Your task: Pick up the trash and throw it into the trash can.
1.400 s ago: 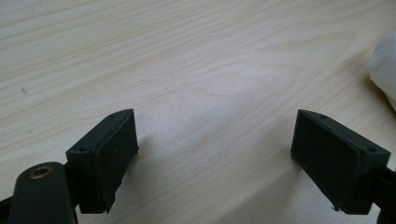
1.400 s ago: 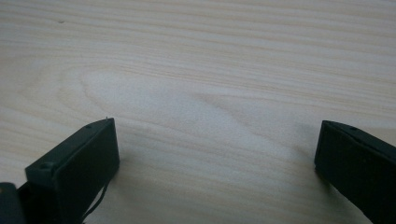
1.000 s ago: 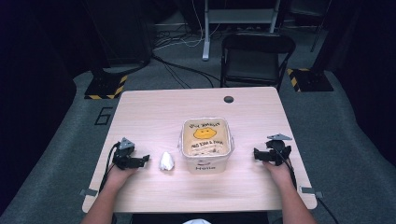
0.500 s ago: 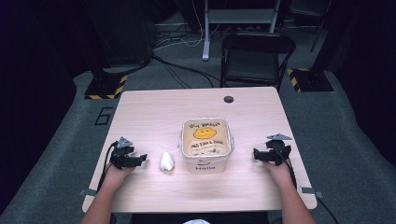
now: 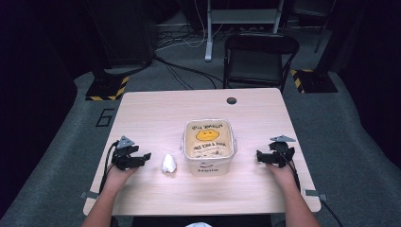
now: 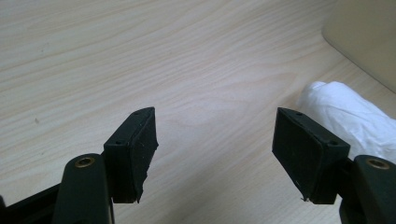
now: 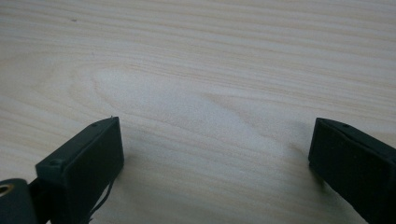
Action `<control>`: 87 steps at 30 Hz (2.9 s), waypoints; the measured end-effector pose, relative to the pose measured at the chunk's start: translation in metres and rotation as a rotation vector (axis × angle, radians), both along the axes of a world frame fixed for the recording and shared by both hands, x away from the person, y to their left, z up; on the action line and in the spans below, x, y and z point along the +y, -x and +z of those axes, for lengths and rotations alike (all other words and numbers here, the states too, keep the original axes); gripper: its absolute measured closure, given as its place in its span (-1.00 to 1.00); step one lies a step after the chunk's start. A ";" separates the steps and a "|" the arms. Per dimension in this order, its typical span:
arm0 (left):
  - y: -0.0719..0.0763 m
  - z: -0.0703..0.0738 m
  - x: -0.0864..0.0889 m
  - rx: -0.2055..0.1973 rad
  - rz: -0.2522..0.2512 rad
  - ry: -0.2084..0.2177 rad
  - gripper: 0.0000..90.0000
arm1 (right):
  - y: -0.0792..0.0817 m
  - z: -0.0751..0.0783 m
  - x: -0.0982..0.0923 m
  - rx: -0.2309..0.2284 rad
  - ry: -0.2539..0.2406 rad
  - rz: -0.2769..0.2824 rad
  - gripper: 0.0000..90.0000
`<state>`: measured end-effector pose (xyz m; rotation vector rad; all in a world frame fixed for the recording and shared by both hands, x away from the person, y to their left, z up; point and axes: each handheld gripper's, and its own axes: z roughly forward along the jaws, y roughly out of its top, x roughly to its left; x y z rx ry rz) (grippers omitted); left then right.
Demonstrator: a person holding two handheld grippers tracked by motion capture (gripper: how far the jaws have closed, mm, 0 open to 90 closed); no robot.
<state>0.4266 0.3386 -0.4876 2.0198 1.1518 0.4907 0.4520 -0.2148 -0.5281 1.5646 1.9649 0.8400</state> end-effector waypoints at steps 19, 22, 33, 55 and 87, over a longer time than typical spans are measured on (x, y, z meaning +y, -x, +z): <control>0.000 0.041 -0.037 -0.010 -0.077 -0.011 -0.30 | 0.000 0.000 0.000 0.002 -0.003 0.004 -0.95; 0.000 0.042 -0.046 -0.014 -0.093 -0.008 -0.30 | 0.000 0.000 0.000 0.002 -0.003 0.004 -0.95; 0.004 0.040 -0.061 -0.003 -0.115 -0.013 -0.33 | 0.000 0.000 0.000 0.002 -0.004 0.005 -0.95; 0.010 0.006 -0.080 0.036 -0.106 -0.023 -0.43 | 0.000 0.000 -0.001 0.002 -0.005 0.006 -0.95; 0.009 -0.012 -0.080 0.073 -0.130 -0.084 0.24 | -0.001 0.000 0.000 0.002 -0.010 0.007 -0.94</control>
